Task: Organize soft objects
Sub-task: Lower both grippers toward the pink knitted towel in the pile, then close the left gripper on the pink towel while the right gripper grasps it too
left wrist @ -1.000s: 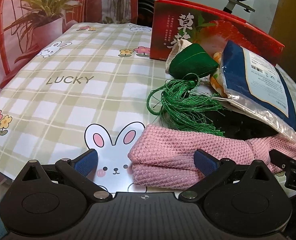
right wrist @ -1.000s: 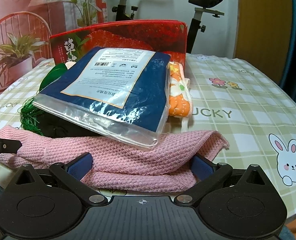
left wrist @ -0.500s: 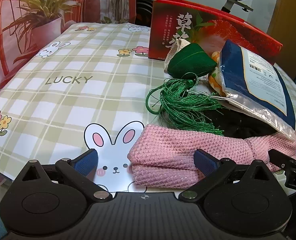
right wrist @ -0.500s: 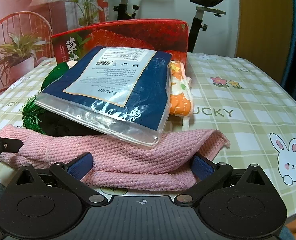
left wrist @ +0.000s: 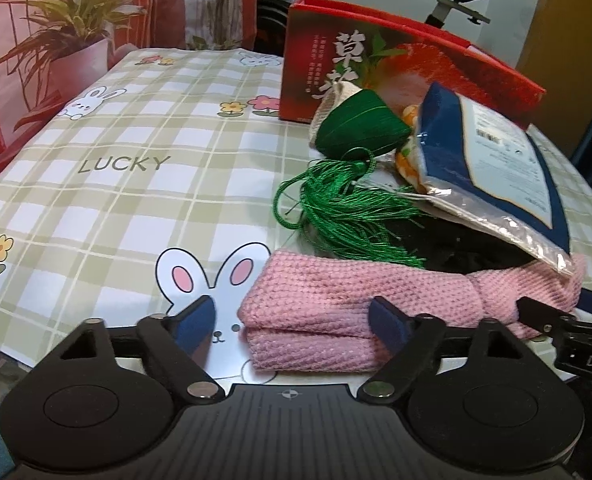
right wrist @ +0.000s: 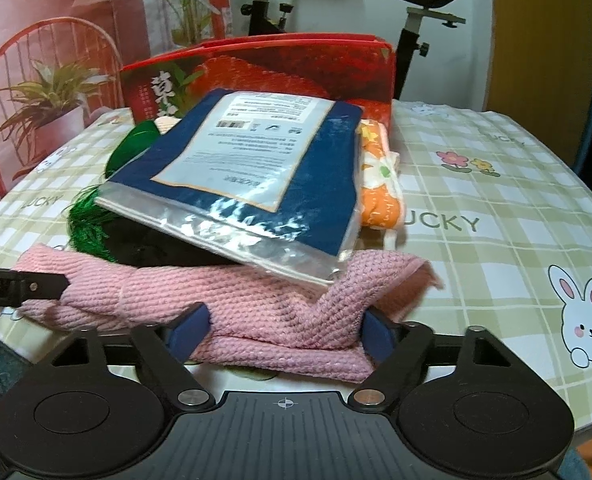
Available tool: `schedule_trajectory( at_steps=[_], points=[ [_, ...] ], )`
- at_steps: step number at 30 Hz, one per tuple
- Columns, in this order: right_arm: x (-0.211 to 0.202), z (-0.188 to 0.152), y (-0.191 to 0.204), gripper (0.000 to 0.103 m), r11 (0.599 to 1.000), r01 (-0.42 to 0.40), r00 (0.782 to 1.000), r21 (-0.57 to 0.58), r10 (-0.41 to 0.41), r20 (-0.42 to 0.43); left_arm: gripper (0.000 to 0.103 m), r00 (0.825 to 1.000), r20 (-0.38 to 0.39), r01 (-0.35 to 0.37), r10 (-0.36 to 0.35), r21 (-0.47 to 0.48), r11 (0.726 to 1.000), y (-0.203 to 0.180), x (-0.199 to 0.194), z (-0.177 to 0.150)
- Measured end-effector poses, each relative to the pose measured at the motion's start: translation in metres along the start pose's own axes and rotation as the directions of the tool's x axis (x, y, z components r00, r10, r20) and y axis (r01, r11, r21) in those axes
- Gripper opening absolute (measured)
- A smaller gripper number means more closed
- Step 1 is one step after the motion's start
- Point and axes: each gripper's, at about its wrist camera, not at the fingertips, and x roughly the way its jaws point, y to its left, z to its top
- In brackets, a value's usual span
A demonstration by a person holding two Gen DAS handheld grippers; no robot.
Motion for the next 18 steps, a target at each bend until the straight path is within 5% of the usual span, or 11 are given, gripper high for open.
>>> schedule_trajectory(
  at_steps=[3,9,18],
  points=[
    [-0.003,0.0,0.004,0.061,1.0,-0.018,1.0,-0.009,0.018,-0.014,0.058,0.999,0.005,0.042,-0.043,0.011,0.999,-0.002,-0.004,-0.001],
    [-0.009,0.001,0.007,0.037,0.998,-0.062,0.998,-0.014,0.062,-0.03,0.04,0.996,0.001,0.093,-0.093,0.014,0.996,-0.002,-0.009,-0.004],
    [-0.017,0.001,0.006,0.024,0.994,-0.11,0.994,-0.002,0.11,-0.014,0.031,0.995,0.01,0.099,-0.099,0.029,0.995,-0.004,-0.017,-0.005]
  ],
)
